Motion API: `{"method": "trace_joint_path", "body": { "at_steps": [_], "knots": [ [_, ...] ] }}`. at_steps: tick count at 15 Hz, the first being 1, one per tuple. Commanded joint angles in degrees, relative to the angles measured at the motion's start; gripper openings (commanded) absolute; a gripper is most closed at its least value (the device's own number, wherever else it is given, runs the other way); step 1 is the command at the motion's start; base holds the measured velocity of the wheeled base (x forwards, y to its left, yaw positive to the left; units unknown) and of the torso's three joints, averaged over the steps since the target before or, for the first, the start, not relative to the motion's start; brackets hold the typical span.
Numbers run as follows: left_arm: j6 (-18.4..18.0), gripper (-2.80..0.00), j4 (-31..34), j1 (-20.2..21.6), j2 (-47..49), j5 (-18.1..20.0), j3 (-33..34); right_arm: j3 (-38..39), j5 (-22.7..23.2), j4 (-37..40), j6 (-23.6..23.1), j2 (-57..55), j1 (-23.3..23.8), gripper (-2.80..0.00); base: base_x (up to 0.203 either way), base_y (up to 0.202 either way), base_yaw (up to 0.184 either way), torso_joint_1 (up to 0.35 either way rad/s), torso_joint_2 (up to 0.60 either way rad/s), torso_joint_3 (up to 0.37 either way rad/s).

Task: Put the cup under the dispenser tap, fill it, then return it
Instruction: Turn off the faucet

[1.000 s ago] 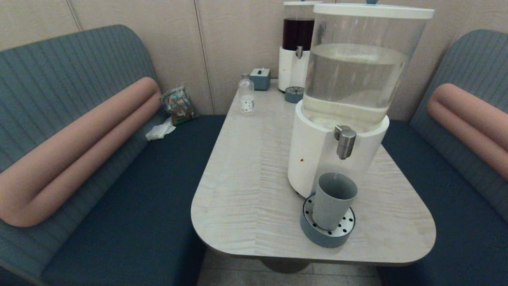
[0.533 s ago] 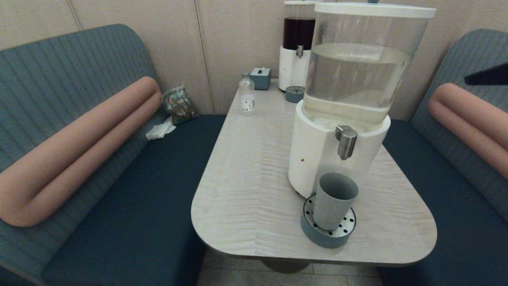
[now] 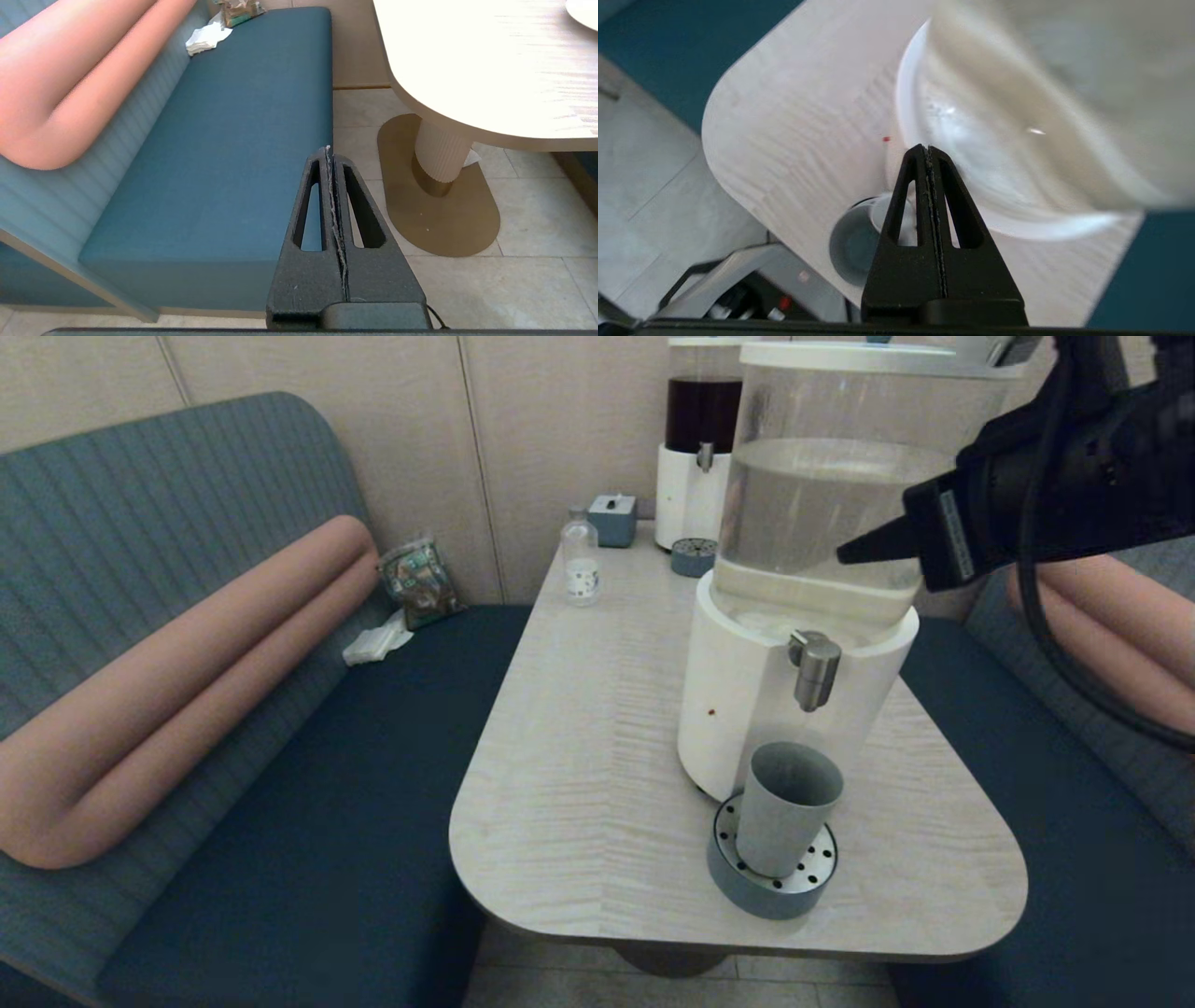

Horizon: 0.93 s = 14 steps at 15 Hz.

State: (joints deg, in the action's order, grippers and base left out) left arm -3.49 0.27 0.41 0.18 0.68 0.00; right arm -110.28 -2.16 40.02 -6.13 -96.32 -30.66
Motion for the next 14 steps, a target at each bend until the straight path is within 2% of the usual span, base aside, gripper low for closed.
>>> {"method": "trace_joint_path", "body": {
  "at_steps": [1, 3, 8, 14],
  "knots": [
    [0.0, -2.8, 0.0, 0.0, 0.1, 0.0, 0.1, 0.0, 0.2, 0.1, 0.2, -3.0, -0.3, -2.8, 0.0, 0.0, 0.0, 0.0, 0.0, 0.0],
    [0.0, -2.8, 0.0, 0.0, 0.1, 0.0, 0.1, 0.0, 1.5, -0.1, 0.2, -4.0, -0.3, -2.8, 0.0, 0.0, 0.0, 0.0, 0.0, 0.0],
    [0.0, -2.8, 0.0, 0.0, 0.0, 0.0, 0.1, 0.0, 1.5, -0.8, 0.1, -4.8, -1.7, -2.8, 0.0, 0.0, 0.0, 0.0, 0.0, 0.0],
    [0.0, -2.8, 0.0, 0.0, 0.1, 0.0, 0.1, -0.1, -0.7, 2.3, 0.1, -4.7, -2.4, -2.8, 0.0, 0.0, 0.0, 0.0, 0.0, 0.0]
  ]
}}
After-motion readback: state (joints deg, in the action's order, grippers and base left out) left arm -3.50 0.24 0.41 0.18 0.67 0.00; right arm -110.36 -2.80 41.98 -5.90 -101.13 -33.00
